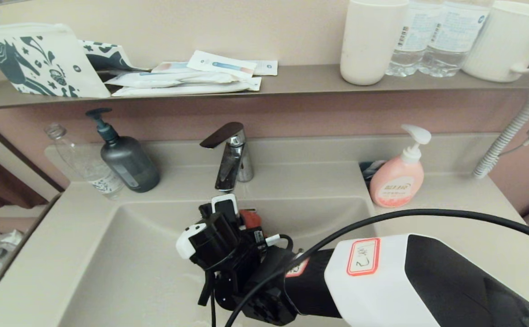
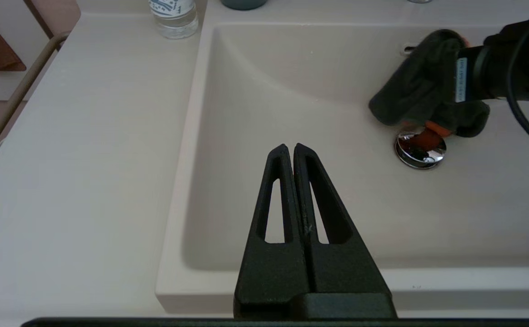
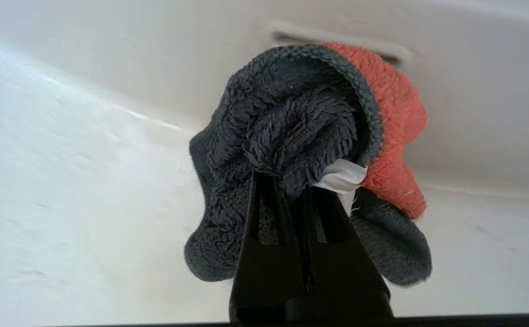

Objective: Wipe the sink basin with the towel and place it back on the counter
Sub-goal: Wipe the sink

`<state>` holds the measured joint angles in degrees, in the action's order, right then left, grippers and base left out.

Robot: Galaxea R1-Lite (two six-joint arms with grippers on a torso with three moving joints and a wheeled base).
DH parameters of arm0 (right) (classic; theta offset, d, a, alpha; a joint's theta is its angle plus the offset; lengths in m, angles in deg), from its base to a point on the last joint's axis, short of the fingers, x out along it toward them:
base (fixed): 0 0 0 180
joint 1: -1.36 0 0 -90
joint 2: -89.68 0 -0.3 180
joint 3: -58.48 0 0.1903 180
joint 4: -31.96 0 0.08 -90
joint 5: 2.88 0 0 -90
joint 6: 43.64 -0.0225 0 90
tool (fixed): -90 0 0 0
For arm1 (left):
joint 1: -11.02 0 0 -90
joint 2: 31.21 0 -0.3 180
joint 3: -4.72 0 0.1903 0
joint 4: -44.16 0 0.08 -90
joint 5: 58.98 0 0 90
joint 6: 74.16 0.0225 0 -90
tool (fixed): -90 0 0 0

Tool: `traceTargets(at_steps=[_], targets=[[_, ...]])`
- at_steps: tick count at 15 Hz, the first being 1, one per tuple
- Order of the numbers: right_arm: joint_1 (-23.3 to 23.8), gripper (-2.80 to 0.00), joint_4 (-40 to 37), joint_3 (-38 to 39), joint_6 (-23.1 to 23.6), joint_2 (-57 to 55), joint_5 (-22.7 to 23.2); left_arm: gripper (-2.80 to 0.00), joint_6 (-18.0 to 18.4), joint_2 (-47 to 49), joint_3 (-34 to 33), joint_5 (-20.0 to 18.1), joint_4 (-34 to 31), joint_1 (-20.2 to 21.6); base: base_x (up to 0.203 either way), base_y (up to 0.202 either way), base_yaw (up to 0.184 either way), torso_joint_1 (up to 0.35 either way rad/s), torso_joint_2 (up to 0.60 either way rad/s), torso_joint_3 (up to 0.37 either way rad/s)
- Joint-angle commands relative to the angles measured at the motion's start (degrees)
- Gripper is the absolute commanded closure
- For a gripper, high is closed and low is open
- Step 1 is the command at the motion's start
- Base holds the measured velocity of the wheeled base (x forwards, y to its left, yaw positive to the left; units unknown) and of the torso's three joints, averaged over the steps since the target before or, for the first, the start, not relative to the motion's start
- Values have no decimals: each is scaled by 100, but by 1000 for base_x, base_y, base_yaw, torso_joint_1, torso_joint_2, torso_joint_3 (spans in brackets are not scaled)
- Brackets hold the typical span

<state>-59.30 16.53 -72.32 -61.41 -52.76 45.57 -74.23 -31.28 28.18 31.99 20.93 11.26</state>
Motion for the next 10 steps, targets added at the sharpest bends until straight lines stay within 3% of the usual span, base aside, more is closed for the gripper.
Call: traceTargets(at_steps=[1,6,10], targets=[[-8,0,24,-231,-5,-222,-21,0,-1,7,-1,0,4,2,0,0,0,0,0,0],[171,0,628,-422,222,-414,-66,0,-1,7,-1,0,4,2,0,0,0,0,0,0],[354,0,655,109,222,72,-80,0,-1,7,-1,0,4,2,0,0,0,0,0,0]])
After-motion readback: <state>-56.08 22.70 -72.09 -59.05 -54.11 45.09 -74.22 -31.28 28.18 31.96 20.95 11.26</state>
